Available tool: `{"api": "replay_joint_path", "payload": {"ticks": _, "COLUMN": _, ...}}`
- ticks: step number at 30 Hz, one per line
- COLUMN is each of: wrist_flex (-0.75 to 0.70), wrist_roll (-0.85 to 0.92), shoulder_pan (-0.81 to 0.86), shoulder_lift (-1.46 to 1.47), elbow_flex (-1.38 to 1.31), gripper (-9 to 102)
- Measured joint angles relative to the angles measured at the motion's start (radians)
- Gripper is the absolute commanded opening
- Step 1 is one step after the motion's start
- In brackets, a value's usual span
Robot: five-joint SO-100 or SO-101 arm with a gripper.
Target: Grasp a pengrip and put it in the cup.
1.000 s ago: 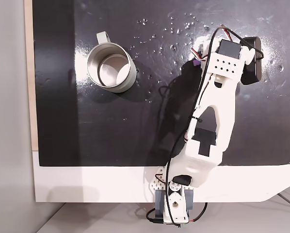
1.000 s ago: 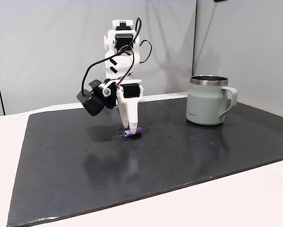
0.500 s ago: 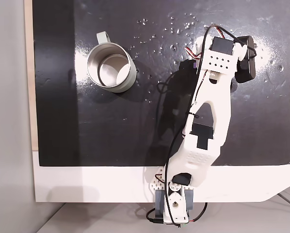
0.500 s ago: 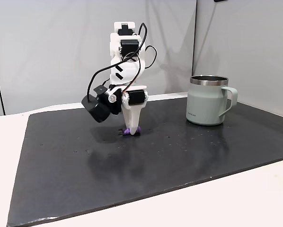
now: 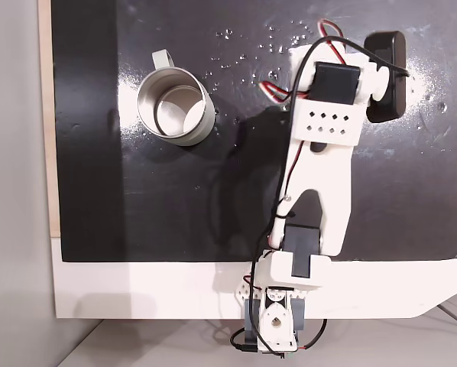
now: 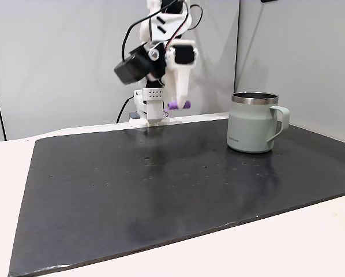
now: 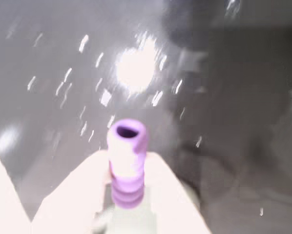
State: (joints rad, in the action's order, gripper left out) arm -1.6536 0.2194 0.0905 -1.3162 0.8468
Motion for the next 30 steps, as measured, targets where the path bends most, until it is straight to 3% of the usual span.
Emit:
{"api": "replay_joint_path", "payload": {"ticks": 6, "wrist_flex": -0.123, "wrist_roll": -0.044, "shoulder_pan": -0.198, "shoulder_lift": -0.049, "elbow_flex": -0.183, "gripper": 0}}
{"api": "replay_joint_path", "payload": {"ticks": 19, "wrist_flex": -0.135, "wrist_roll": -0.066, "shoulder_pan": -0.538, "shoulder_lift": -0.037, "elbow_flex": -0.199, "gripper": 0}}
{"api": "replay_joint_path", "payload": {"ticks": 30, "wrist_flex": -0.137, "wrist_roll": -0.066, "shoulder_pan": -0.549, "shoulder_lift": -0.005, "elbow_flex": -0.199, "gripper": 1}}
